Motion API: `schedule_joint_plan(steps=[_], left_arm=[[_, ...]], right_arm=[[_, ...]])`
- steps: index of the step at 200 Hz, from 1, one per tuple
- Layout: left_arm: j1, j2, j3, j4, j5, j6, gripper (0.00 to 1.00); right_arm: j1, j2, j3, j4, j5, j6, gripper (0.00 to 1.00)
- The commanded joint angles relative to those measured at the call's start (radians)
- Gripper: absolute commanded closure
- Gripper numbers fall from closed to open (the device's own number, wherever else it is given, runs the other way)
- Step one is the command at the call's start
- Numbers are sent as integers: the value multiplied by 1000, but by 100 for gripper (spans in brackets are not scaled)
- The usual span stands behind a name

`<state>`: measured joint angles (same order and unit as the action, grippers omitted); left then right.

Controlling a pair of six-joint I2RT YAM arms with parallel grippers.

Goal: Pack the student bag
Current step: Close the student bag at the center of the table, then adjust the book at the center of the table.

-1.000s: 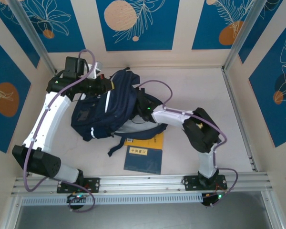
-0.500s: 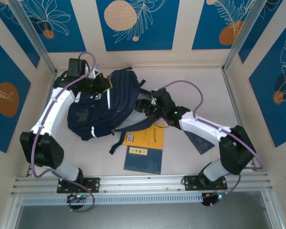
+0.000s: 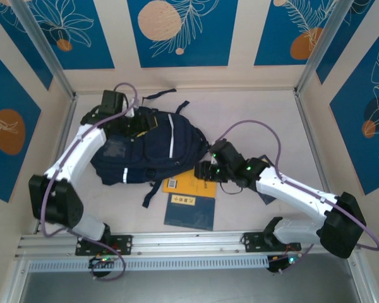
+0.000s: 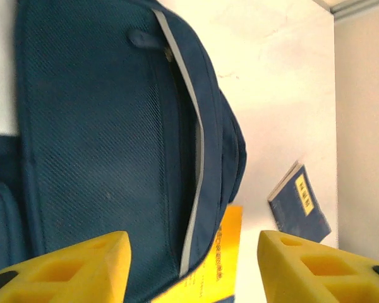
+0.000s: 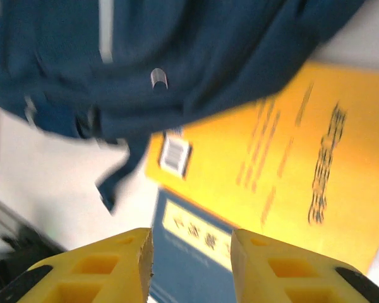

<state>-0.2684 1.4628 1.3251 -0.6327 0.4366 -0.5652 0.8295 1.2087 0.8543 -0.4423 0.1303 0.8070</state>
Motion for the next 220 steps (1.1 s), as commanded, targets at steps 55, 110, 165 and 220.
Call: schedule_joint_plan(steps=[55,110,165,220], left_arm=[[-169,-443,-414,10,-105,12,45],[-229,-542,-593,59,-72,-50,46],[-275,-539,-652,77,-62,-39,47],[-452,-400,-650,106,-122,-33,48]], right_arm=[[194,441,183,-91,-54,-157,84],[181,666,320,-157,47,-128,97],[55,605,218,-141,143,-94,98],[4,290,65,-69,-43,-46,73]])
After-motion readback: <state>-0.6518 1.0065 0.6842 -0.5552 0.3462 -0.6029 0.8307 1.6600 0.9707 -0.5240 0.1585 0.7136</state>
